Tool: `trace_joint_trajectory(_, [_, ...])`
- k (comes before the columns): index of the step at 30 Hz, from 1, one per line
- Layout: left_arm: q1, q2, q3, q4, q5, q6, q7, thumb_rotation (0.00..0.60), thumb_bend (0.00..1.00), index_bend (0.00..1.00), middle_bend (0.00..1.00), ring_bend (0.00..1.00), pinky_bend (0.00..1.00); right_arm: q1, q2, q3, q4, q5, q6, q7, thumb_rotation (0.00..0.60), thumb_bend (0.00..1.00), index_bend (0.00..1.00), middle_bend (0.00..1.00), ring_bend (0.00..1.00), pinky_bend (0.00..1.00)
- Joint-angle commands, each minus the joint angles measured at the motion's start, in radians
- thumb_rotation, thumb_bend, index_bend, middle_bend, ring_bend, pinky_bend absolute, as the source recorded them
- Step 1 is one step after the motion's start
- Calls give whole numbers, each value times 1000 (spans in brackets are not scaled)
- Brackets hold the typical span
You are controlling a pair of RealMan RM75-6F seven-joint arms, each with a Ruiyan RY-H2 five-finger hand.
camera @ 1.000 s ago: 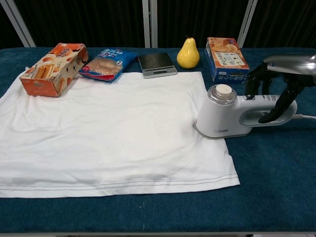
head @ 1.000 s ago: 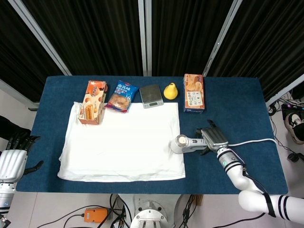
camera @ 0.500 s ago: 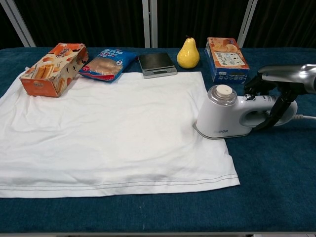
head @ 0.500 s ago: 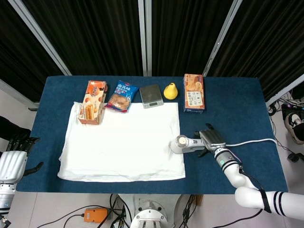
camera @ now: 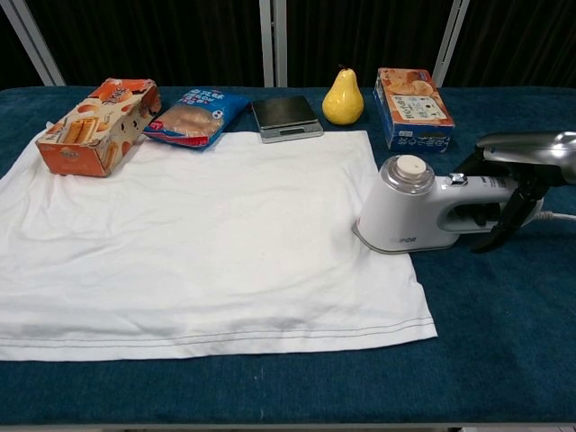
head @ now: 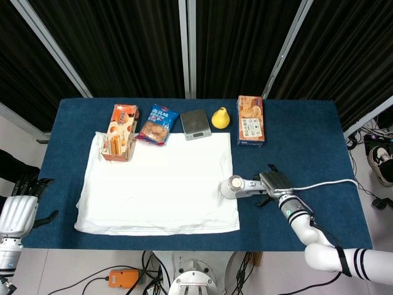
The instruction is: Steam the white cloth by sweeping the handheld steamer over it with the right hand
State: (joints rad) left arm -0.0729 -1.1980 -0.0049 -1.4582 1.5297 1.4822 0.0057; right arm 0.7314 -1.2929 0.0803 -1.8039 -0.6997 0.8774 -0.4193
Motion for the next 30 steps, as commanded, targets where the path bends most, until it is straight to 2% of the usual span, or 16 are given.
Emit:
trace_joint_trajectory(1, [0,-2,0,3,-1,-1,-3,600,117,195,214,80,0,4,-2,-6,6,4,-4,4,600,60,627,604,595,0])
trace_joint_trajectory(12, [-3,-14,0,16,-1,-4,-15,600,117,194,214,80,0,23,-4,-16,12,12,-19,21,600,62,797,738,730,0])
trace_joint_trajectory(19, [-3,-19,1,25,-1,-7,-25,600,117,195,214,80,0,39,-8,-22,15,32,-15,13,600,64,847,776,768,0])
trace_joint_trajectory(25, [-4,-24,0,31,-4,-9,-31,600,117,195,214,80,0,50,-34,-29,41,40,-5,3,600,137,904,818,810,0])
trace_joint_trajectory(27, [-4,-26,0,32,-4,-8,-32,600,117,195,214,80,0,49,-47,-31,51,29,7,2,600,186,927,835,828,46])
trace_joint_trajectory(30, [-4,-29,0,34,-3,-8,-33,600,117,195,219,82,0,42,-59,-29,62,4,18,15,600,223,958,857,849,189])
